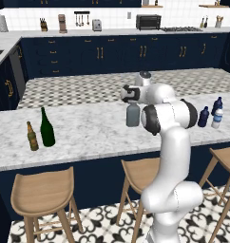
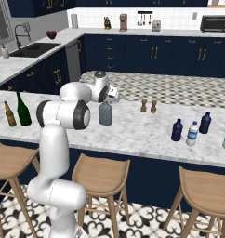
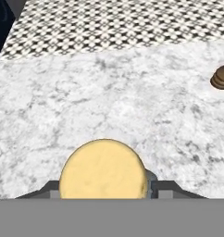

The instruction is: Move the plastic bottles in the middle to the plastics group, and the glass bottles in the middle to the glass group.

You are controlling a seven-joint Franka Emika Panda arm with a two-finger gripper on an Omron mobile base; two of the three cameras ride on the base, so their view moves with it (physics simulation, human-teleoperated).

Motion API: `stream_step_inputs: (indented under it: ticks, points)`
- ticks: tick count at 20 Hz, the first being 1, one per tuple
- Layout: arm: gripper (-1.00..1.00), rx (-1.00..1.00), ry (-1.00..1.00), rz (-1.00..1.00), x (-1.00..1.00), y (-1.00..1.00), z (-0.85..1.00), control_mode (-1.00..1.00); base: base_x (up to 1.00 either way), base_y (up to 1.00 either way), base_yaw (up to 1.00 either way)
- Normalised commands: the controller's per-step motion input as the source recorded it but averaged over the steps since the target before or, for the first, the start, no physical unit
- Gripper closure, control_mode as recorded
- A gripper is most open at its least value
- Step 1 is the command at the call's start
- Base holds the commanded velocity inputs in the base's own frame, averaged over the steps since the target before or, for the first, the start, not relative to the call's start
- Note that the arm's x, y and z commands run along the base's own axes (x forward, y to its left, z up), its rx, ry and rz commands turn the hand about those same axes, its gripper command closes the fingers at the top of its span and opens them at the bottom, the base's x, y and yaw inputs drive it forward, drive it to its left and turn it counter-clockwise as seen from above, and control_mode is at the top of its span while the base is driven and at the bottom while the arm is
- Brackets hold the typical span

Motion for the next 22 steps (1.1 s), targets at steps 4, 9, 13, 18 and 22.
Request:
stream_step_inputs:
  ticks: [4, 9, 13, 18, 22]
  points:
    - [1.00, 0.02, 0.00, -0.06, -0.13, 0.00, -0.39, -1.00, 0.00, 0.00, 0.00]
    - [1.00, 0.11, -0.09, -0.01, -0.35, 0.00, -0.03, -1.00, 0.00, 0.00, 0.00]
    - [1.00, 0.31, 0.00, 0.00, -0.74, 0.03, 0.43, -1.00, 0.00, 0.00, 0.00]
    - [1.00, 0.11, -0.02, 0.05, -0.79, 0.31, 0.41, -1.00, 0.00, 0.00, 0.00]
    - [1.00, 0.00, -0.05, 0.10, -0.54, 0.42, 0.42, -1.00, 0.00, 0.00, 0.00]
